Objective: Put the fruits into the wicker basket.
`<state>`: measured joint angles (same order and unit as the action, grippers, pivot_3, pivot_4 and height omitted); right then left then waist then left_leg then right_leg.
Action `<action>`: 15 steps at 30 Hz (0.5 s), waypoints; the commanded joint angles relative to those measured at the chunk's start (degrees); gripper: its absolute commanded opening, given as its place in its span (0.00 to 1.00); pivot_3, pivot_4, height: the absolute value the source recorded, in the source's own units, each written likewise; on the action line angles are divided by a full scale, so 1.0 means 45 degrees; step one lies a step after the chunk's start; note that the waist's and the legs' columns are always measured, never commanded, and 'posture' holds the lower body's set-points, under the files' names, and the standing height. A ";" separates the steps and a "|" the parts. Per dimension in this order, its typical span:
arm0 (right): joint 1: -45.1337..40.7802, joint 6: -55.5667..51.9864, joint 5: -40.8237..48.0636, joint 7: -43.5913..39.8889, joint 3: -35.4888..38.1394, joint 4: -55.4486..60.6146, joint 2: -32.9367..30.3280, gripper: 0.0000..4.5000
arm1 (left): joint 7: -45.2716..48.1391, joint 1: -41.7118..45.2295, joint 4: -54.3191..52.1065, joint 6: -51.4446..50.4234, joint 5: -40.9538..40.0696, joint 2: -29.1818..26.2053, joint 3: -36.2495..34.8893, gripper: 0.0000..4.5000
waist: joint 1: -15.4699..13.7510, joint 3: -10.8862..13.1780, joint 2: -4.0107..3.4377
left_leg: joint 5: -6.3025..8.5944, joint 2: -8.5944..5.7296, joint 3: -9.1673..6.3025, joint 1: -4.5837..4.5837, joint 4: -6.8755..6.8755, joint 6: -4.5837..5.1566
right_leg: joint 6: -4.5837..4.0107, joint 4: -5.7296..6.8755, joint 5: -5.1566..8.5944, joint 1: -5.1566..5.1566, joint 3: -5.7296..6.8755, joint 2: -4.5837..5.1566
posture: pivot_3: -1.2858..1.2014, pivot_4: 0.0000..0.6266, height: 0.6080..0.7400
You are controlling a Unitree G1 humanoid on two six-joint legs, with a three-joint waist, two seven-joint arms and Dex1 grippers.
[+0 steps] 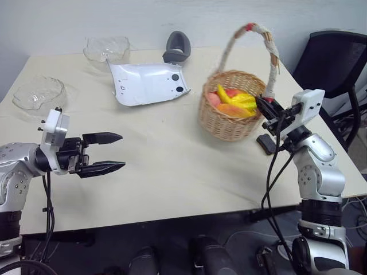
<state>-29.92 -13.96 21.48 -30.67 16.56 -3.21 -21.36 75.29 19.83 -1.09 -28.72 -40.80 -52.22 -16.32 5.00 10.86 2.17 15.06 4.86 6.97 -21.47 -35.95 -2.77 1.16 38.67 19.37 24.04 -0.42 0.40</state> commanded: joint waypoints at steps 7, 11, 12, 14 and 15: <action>-0.0211 0.0353 0.0262 -0.0876 -0.0224 0.0067 -0.0776 0.56 | 0.0006 -0.0087 -0.0125 0.0510 0.0280 0.0010 -0.0086 1.00 | -0.0024 0.0006 -0.0011 | 0.0001 -0.0001 -0.0001 0.0004 0.0001 0.0001 | 0.0009 0.0001 0.0002 0.0000 -0.0013 -0.0003 | 0.52 0.24 1.00; 0.1072 -0.0846 0.1396 -0.2712 0.0172 0.1428 -0.2539 0.87 | -0.0556 -0.1061 -0.0483 0.0742 0.0530 -0.0184 -0.0841 1.00 | -0.0087 0.0010 -0.0017 | 0.0008 -0.0007 -0.0004 -0.0010 0.0002 -0.0005 | 0.0046 -0.0020 0.0026 -0.0001 -0.0016 0.0007 | 0.52 0.24 1.00; 0.1553 -0.0778 0.1613 -0.3537 0.0332 0.1659 -0.3176 0.95 | -0.0581 -0.1419 -0.0502 0.0935 0.0727 -0.0282 -0.1016 1.00 | -0.0100 0.0010 -0.0017 | 0.0016 -0.0006 -0.0006 -0.0013 0.0001 -0.0002 | 0.0056 -0.0030 0.0033 -0.0002 -0.0016 0.0008 | 0.52 0.24 1.00; 0.2368 -0.0575 0.1906 -0.4894 0.0696 0.1805 -0.4256 0.99 | -0.0604 -0.2019 -0.0475 0.1335 0.0998 -0.0363 -0.1359 1.00 | -0.0137 0.0010 -0.0017 | 0.0044 -0.0010 -0.0004 -0.0018 0.0005 0.0031 | 0.0069 -0.0053 0.0041 -0.0004 -0.0016 0.0011 | 0.52 0.24 1.00; 0.2783 -0.0089 0.1856 -0.5669 0.0852 0.1688 -0.4780 0.99 | -0.0663 -0.2321 -0.0458 0.1578 0.1152 -0.0371 -0.1543 1.00 | -0.0137 0.0011 -0.0018 | 0.0052 -0.0009 -0.0005 -0.0017 0.0003 0.0044 | 0.0070 -0.0063 0.0042 -0.0013 -0.0014 0.0011 | 0.52 0.24 1.00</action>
<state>-17.93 -16.48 28.55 -52.30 17.77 2.50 -41.20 72.52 10.07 -1.93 -23.38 -36.37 -52.95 -21.01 4.39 10.90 2.09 15.36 4.80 6.96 -21.55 -35.95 -2.45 1.49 38.31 19.56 23.97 -0.49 0.47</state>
